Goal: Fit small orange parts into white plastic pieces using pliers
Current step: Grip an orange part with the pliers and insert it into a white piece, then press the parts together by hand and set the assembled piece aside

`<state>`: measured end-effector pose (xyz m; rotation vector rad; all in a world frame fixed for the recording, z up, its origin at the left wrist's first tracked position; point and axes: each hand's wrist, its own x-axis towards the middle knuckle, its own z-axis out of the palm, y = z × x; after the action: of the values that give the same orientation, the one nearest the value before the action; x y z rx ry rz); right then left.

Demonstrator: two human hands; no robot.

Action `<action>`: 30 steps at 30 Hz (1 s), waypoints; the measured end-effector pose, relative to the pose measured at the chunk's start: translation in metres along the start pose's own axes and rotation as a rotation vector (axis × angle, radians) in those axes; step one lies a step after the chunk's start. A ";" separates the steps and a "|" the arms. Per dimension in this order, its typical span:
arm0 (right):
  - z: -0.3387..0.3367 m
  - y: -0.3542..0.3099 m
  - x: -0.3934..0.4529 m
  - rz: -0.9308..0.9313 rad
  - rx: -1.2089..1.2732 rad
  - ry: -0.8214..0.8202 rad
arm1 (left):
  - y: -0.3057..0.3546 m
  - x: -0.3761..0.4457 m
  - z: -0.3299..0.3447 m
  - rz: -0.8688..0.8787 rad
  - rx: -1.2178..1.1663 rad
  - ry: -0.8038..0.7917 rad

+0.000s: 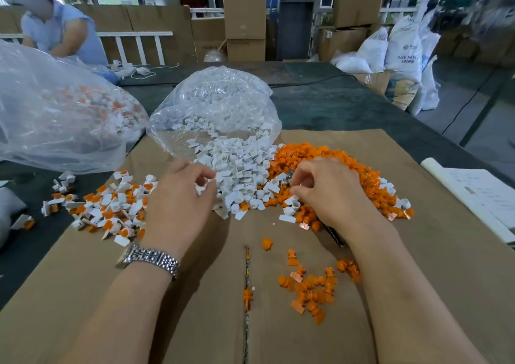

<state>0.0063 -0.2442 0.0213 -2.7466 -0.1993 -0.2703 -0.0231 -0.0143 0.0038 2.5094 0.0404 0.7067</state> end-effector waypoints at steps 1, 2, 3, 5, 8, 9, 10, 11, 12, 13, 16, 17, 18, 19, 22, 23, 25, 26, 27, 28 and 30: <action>0.000 0.000 -0.001 -0.015 0.004 -0.042 | 0.004 -0.002 0.002 0.042 -0.022 -0.042; 0.000 0.000 -0.003 -0.020 0.000 -0.095 | 0.008 -0.004 0.004 0.077 -0.044 -0.085; 0.001 -0.001 -0.004 -0.023 -0.018 -0.137 | 0.011 -0.006 0.007 0.112 -0.058 -0.127; 0.003 -0.003 -0.005 -0.049 -0.088 -0.176 | 0.018 -0.010 0.013 0.185 -0.056 -0.198; 0.007 -0.010 -0.006 -0.118 -0.157 -0.182 | 0.023 -0.012 0.018 0.219 -0.089 -0.265; 0.007 -0.012 -0.007 -0.141 -0.152 -0.175 | 0.025 -0.012 0.017 0.212 -0.119 -0.286; 0.007 -0.013 -0.007 -0.157 -0.118 -0.163 | 0.027 -0.013 0.017 0.203 -0.155 -0.308; 0.006 -0.013 -0.007 -0.157 -0.043 -0.152 | 0.029 -0.014 0.017 0.193 -0.195 -0.332; 0.004 -0.014 -0.008 -0.148 0.066 -0.148 | 0.031 -0.015 0.017 0.176 -0.235 -0.354; 0.003 -0.014 -0.008 -0.135 0.181 -0.152 | 0.034 -0.016 0.016 0.151 -0.279 -0.370; -0.001 -0.018 -0.010 -0.100 0.417 -0.179 | 0.036 -0.017 0.016 0.063 -0.373 -0.374; -0.002 -0.019 -0.010 -0.093 0.470 -0.187 | 0.036 -0.016 0.016 0.035 -0.390 -0.376; -0.002 -0.019 -0.010 -0.089 0.516 -0.190 | 0.035 -0.016 0.016 0.003 -0.417 -0.386; -0.004 -0.019 -0.010 -0.090 0.549 -0.192 | 0.034 -0.016 0.015 -0.034 -0.465 -0.397; -0.011 -0.015 -0.011 -0.118 0.564 -0.291 | 0.029 -0.013 0.010 -0.183 -0.674 -0.376; -0.013 -0.014 -0.012 -0.137 0.536 -0.373 | 0.027 -0.011 0.007 -0.237 -0.757 -0.356; -0.013 -0.015 -0.016 -0.191 0.434 -0.527 | 0.023 -0.007 0.005 -0.322 -0.922 -0.350; -0.011 -0.017 -0.017 -0.215 0.377 -0.562 | 0.022 -0.006 0.004 -0.356 -0.989 -0.363; -0.009 -0.020 -0.019 -0.235 0.322 -0.571 | 0.022 -0.005 0.004 -0.396 -1.051 -0.381; -0.007 -0.022 -0.021 -0.252 0.271 -0.564 | 0.022 -0.004 0.005 -0.447 -1.112 -0.397; -0.004 -0.025 -0.021 -0.274 0.199 -0.535 | 0.022 -0.003 0.005 -0.547 -1.221 -0.421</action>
<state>-0.0192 -0.2252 0.0288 -2.5280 -0.7035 0.4030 -0.0259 -0.0365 0.0096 1.3081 0.1008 -0.0821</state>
